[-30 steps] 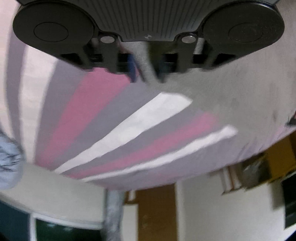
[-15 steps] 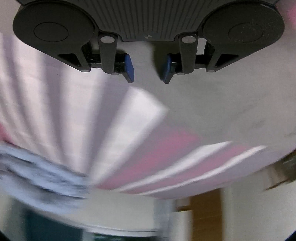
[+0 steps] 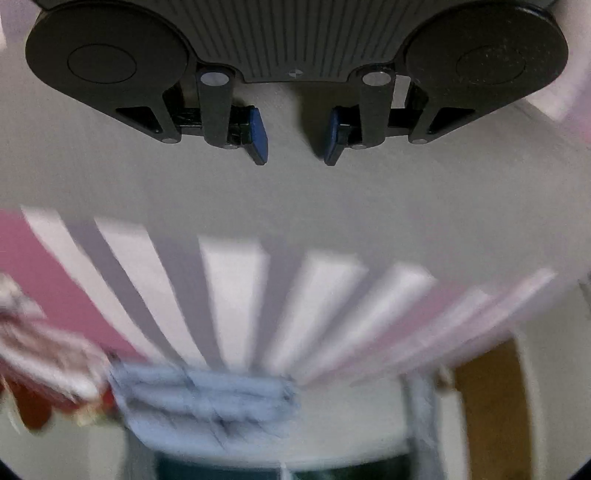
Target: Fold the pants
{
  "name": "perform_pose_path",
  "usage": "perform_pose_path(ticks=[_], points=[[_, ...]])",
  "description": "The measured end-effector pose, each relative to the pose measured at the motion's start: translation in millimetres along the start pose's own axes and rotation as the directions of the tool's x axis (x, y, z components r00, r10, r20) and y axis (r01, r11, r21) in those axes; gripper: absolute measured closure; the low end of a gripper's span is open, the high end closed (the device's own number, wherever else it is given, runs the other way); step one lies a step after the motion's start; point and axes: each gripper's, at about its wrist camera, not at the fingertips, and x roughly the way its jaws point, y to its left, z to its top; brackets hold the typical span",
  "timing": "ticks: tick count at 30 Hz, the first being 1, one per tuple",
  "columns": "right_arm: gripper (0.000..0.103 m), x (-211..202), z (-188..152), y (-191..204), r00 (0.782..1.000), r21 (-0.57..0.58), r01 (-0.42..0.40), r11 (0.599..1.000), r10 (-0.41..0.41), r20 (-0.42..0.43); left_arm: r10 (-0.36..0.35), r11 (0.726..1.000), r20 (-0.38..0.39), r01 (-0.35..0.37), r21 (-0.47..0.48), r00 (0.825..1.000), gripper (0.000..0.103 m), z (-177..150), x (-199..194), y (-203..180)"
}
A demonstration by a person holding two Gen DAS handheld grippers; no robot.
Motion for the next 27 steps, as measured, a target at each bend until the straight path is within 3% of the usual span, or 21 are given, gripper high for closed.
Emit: perform_pose_path(ticks=[1,3,6,11,19,22,27], points=[[0.069,-9.9,-2.3,-12.3,0.999,0.060,0.018,0.998,-0.020,0.033,-0.028,0.998,-0.011,0.027,-0.056,1.000,0.024,0.6,-3.3,4.7],[0.069,-38.6,-9.0,-39.8,0.992,0.184,0.029,0.983,-0.051,0.115,-0.055,0.990,0.048,0.061,-0.126,0.997,0.023,-2.8,-21.4,8.1],[0.069,-81.8,-24.5,-87.8,0.972,0.344,0.041,0.938,-0.117,0.204,-0.051,0.995,0.110,0.060,-0.079,0.993,0.018,-11.1,-43.8,-5.5],[0.069,-123.2,-60.1,-162.5,0.952,0.543,0.083,0.836,-0.228,0.205,-0.072,0.995,0.180,0.082,-0.049,0.981,0.017,-31.1,-65.5,-38.5],[0.069,-135.7,-87.2,-215.6,0.956,0.746,-0.023,0.665,-0.203,0.211,-0.088,0.996,0.168,0.090,-0.006,0.982,0.014,-51.8,-62.9,-89.1],[0.069,-124.7,-92.7,-228.3,0.970,0.796,-0.086,0.600,-0.133,0.205,-0.072,0.997,0.172,0.070,0.013,0.983,0.013,-63.0,-58.6,-93.3],[0.069,-118.6,-99.9,-239.7,0.968,0.833,-0.145,0.535,-0.098,0.231,-0.076,0.997,0.137,0.079,-0.015,0.988,0.009,-66.7,-50.2,-89.7]])
